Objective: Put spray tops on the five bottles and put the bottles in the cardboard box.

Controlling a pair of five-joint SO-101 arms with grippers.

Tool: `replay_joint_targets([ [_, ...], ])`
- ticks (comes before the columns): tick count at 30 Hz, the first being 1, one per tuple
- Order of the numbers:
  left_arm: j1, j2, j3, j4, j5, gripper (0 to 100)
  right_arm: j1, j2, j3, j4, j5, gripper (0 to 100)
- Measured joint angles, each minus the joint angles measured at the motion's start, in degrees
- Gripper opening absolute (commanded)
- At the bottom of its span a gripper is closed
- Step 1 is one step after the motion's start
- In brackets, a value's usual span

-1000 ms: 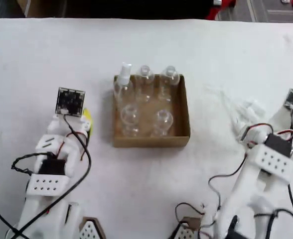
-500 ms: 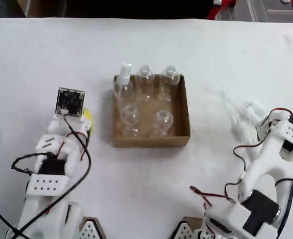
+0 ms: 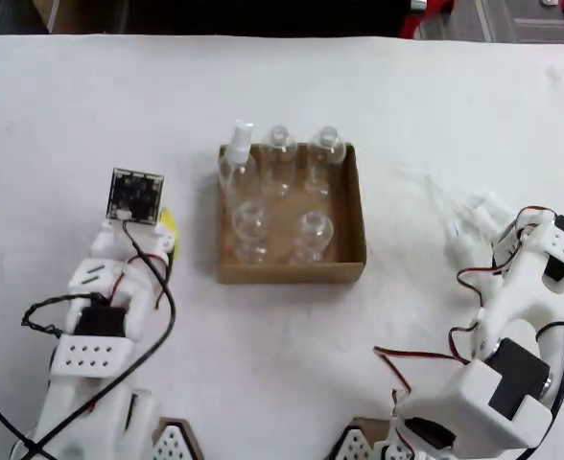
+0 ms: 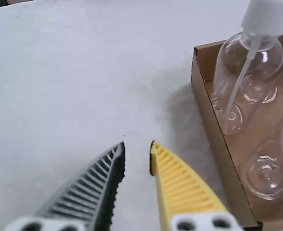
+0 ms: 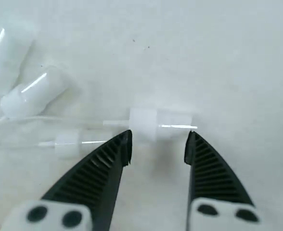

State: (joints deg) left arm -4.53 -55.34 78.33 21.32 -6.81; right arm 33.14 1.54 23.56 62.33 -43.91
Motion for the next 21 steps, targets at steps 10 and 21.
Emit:
replay_joint_targets([
  [10,0.0,0.0,0.0,0.0,0.0,9,0.0,0.0,0.0,-0.6,0.0,16.3],
  [21,0.0,0.0,0.0,0.0,0.0,9,-1.4,8.2,-4.3,-4.2,4.9,23.0],
])
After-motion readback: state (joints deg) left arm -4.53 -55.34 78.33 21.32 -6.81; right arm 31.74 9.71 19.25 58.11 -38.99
